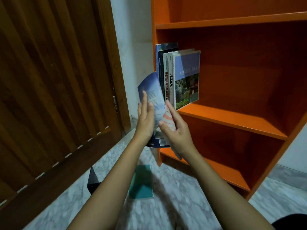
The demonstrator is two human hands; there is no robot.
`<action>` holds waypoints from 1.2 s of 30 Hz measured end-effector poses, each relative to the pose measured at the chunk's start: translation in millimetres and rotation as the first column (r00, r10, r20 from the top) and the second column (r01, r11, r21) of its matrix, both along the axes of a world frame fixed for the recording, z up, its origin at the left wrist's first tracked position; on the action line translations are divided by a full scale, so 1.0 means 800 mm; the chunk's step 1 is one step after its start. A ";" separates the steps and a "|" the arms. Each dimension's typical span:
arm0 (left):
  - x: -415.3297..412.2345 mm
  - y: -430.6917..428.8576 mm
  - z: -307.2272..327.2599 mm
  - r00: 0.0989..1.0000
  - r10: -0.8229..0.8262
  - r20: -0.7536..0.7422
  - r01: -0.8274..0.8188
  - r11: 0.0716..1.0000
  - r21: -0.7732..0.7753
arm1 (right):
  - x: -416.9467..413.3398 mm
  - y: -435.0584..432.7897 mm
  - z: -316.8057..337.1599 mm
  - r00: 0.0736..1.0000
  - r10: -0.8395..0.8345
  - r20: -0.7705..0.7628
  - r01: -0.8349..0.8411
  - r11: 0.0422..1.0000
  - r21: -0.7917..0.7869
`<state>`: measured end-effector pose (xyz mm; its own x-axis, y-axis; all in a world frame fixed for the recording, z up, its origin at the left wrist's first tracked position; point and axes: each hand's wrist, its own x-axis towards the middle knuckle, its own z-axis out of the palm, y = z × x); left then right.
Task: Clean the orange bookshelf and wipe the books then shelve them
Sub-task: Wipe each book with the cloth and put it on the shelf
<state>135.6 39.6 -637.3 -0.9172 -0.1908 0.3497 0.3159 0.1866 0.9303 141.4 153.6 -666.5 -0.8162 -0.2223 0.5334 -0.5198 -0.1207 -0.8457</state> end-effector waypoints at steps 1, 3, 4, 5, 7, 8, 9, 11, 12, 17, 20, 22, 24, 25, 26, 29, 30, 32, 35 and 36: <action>0.002 0.000 0.009 0.998 -0.055 0.008 0.054 0.995 0.088 | 0.001 0.001 -0.004 0.997 -0.047 -0.061 0.052 0.995 0.080; 0.010 -0.001 0.023 0.988 -0.150 0.041 0.133 0.952 0.277 | -0.001 0.005 -0.011 0.958 -0.142 -0.249 0.206 0.946 0.251; 0.013 -0.002 0.026 0.985 -0.165 0.048 0.141 0.936 0.322 | -0.001 0.007 -0.014 0.925 -0.167 -0.341 0.280 0.907 0.315; 0.015 -0.003 0.027 0.987 -0.158 0.042 0.137 0.940 0.312 | -0.001 0.009 -0.017 0.885 -0.181 -0.429 0.350 0.865 0.359; 0.018 -0.005 0.024 0.996 -0.089 -0.019 0.091 0.977 0.194 | 0.002 0.006 -0.023 0.796 -0.207 -0.569 0.474 0.798 0.372; 0.018 -0.007 0.021 0.996 -0.065 -0.066 0.075 0.985 0.153 | 0.004 0.002 -0.026 0.766 -0.222 -0.603 0.515 0.774 0.368; 0.017 -0.009 0.019 0.992 -0.059 -0.110 0.075 0.987 0.146 | 0.006 -0.003 -0.029 0.748 -0.241 -0.618 0.545 0.755 0.365; 0.018 -0.010 0.019 0.982 -0.074 -0.176 0.114 0.966 0.232 | 0.007 -0.014 -0.033 0.743 -0.250 -0.621 0.565 0.731 0.382; 0.019 -0.009 0.021 0.976 -0.088 -0.200 0.145 0.946 0.290 | 0.006 -0.018 -0.033 0.760 -0.224 -0.611 0.544 0.733 0.409; 0.028 -0.018 0.029 0.955 -0.193 -0.226 0.271 0.878 0.394 | 0.001 -0.026 -0.014 0.734 -0.146 -0.663 0.558 0.687 0.466; 0.027 -0.034 0.027 0.938 -0.293 -0.187 0.345 0.848 0.403 | -0.014 -0.025 0.018 0.672 -0.164 -0.722 0.622 0.653 0.432; 0.026 -0.044 0.024 0.920 -0.339 -0.195 0.390 0.826 0.406 | -0.029 -0.020 0.046 0.604 -0.163 -0.780 0.669 0.636 0.385; 0.024 -0.046 0.024 0.923 -0.314 -0.223 0.383 0.813 0.439 | -0.047 -0.014 0.071 0.574 -0.163 -0.802 0.671 0.656 0.347; 0.024 -0.045 0.026 0.928 -0.293 -0.231 0.369 0.807 0.461 | -0.055 -0.011 0.079 0.600 -0.197 -0.776 0.650 0.685 0.329; 0.023 -0.041 0.029 0.935 -0.263 -0.236 0.348 0.803 0.483 | -0.062 -0.010 0.083 0.651 -0.256 -0.714 0.619 0.724 0.304; 0.019 -0.029 0.032 0.951 -0.172 -0.256 0.283 0.817 0.502 | -0.067 -0.014 0.070 0.812 -0.415 -0.411 0.502 0.855 0.130; 0.017 -0.025 0.032 0.958 -0.134 -0.255 0.250 0.826 0.505 | -0.064 -0.015 0.060 0.841 -0.432 -0.326 0.478 0.875 0.073; 0.010 -0.017 0.032 0.968 -0.045 -0.246 0.172 0.832 0.527 | -0.055 -0.014 0.033 0.877 -0.433 -0.210 0.445 0.896 0.013; -0.001 -0.007 0.035 0.966 0.121 -0.226 0.030 0.823 0.568 | -0.037 -0.015 -0.010 0.883 -0.429 -0.190 0.443 0.896 0.035; -0.006 -0.004 0.036 0.963 0.159 -0.217 -0.004 0.815 0.579 | -0.032 -0.016 -0.020 0.879 -0.429 -0.210 0.445 0.895 0.036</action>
<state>130.9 36.6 -608.7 -0.7886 -0.4960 0.3635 0.5538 -0.3158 0.7704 115.6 140.8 -682.9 -0.7241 0.0846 0.6845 -0.6564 0.2204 -0.7215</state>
